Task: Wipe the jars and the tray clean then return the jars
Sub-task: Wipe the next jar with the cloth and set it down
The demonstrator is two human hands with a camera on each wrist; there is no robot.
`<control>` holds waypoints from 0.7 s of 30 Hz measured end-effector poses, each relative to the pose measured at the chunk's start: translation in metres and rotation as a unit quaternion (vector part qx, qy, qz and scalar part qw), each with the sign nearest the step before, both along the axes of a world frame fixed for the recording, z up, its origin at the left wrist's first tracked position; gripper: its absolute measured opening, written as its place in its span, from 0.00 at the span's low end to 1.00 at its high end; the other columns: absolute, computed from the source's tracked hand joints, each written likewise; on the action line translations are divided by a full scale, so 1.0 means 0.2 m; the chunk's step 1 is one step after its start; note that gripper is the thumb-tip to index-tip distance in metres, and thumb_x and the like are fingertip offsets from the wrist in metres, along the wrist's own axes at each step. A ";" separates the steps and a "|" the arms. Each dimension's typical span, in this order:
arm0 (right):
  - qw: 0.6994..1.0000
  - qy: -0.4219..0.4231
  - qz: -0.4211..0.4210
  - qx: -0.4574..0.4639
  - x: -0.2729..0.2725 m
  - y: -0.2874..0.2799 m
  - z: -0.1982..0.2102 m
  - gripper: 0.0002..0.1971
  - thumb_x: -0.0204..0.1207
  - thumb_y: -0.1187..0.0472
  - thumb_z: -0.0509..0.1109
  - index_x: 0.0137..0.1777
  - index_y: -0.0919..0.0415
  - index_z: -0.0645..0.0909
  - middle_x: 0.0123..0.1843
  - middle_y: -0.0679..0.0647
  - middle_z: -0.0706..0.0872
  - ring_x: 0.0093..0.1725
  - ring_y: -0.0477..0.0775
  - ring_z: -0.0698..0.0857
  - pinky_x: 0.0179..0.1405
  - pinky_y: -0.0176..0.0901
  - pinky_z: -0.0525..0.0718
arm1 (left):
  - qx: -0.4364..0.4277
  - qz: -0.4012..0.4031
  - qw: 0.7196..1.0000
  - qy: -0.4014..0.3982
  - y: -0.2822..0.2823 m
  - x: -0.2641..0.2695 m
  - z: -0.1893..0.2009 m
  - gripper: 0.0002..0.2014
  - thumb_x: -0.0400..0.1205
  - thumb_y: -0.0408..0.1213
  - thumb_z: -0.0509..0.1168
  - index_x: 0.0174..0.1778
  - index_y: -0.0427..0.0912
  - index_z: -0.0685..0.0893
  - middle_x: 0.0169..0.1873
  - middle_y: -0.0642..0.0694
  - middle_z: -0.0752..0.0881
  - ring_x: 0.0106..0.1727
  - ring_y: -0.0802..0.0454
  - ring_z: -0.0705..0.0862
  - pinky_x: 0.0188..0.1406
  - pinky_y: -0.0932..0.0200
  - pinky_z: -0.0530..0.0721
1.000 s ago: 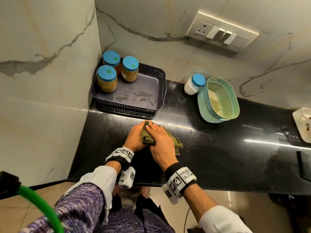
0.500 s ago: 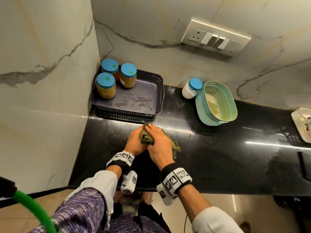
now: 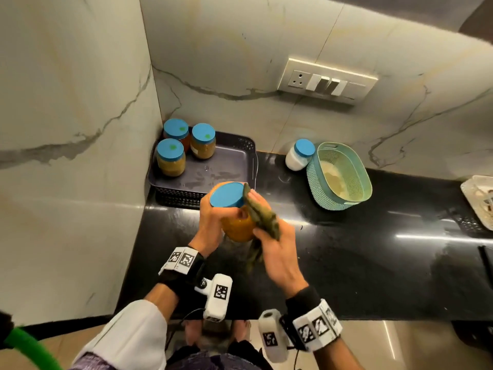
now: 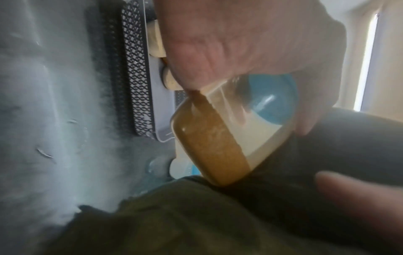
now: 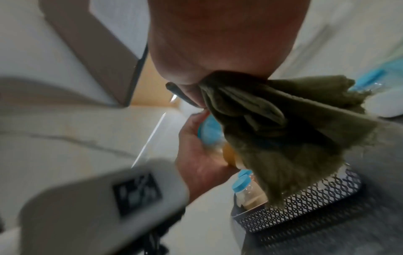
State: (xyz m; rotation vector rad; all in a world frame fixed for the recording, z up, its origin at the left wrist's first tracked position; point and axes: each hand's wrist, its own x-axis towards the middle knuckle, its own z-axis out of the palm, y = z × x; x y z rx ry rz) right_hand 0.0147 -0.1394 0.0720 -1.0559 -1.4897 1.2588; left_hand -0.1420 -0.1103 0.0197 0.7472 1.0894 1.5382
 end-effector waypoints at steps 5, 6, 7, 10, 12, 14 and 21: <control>0.984 -0.036 0.046 0.171 -0.05 -0.03 0.06 0.35 0.71 0.81 0.64 0.81 0.66 0.78 0.85 0.58 0.76 0.89 0.61 0.69 0.88 0.67 0.67 | 0.023 0.000 0.998 -0.065 -0.01 -0.01 0.20 0.40 0.58 0.36 0.71 0.67 0.19 0.81 0.62 0.23 0.87 0.61 0.34 0.89 0.64 0.43 0.88; 0.986 -0.017 0.040 0.158 -0.07 0.00 0.09 0.34 0.73 0.80 0.64 0.81 0.66 0.77 0.85 0.58 0.77 0.88 0.62 0.71 0.87 0.70 0.68 | 0.023 0.000 0.998 -0.064 -0.02 -0.01 0.24 0.38 0.59 0.36 0.72 0.66 0.20 0.81 0.59 0.24 0.88 0.58 0.34 0.89 0.60 0.43 0.88; 0.992 0.003 0.029 0.124 -0.10 0.04 0.12 0.31 0.76 0.76 0.65 0.81 0.66 0.77 0.83 0.57 0.80 0.86 0.61 0.75 0.85 0.70 0.72 | 0.025 -0.003 0.998 -0.060 -0.02 0.00 0.27 0.36 0.59 0.34 0.72 0.64 0.21 0.82 0.55 0.27 0.89 0.56 0.35 0.88 0.57 0.42 0.88; 0.999 0.047 0.000 0.023 -0.16 0.15 0.23 0.20 0.86 0.62 0.66 0.77 0.63 0.82 0.70 0.54 0.90 0.72 0.58 0.88 0.72 0.61 0.85 | 0.038 0.005 0.998 -0.059 -0.01 0.00 0.39 0.34 0.56 0.34 0.73 0.61 0.29 0.85 0.50 0.35 0.89 0.51 0.39 0.88 0.50 0.46 0.88; 0.998 0.040 0.007 0.053 -0.16 0.14 0.28 0.20 0.88 0.62 0.64 0.78 0.63 0.80 0.71 0.55 0.89 0.71 0.56 0.88 0.72 0.56 0.85 | 0.042 0.008 0.996 -0.077 0.00 -0.02 0.46 0.36 0.55 0.35 0.74 0.63 0.28 0.83 0.49 0.36 0.88 0.51 0.40 0.87 0.50 0.47 0.88; 0.992 0.021 0.012 0.121 -0.14 0.08 0.29 0.23 0.86 0.66 0.64 0.81 0.65 0.77 0.76 0.59 0.86 0.77 0.56 0.84 0.77 0.55 0.82 | 0.045 -0.006 0.994 -0.101 0.00 -0.03 0.50 0.36 0.57 0.36 0.74 0.63 0.27 0.83 0.50 0.35 0.88 0.52 0.39 0.87 0.52 0.46 0.88; 0.996 0.078 -0.008 0.034 -0.16 0.16 0.36 0.15 0.82 0.61 0.63 0.59 0.52 0.91 0.56 0.54 0.93 0.57 0.49 0.89 0.60 0.53 0.88 | 0.055 -0.028 0.990 -0.127 -0.05 -0.01 0.62 0.29 0.57 0.39 0.71 0.57 0.39 0.86 0.45 0.42 0.91 0.49 0.44 0.89 0.49 0.49 0.89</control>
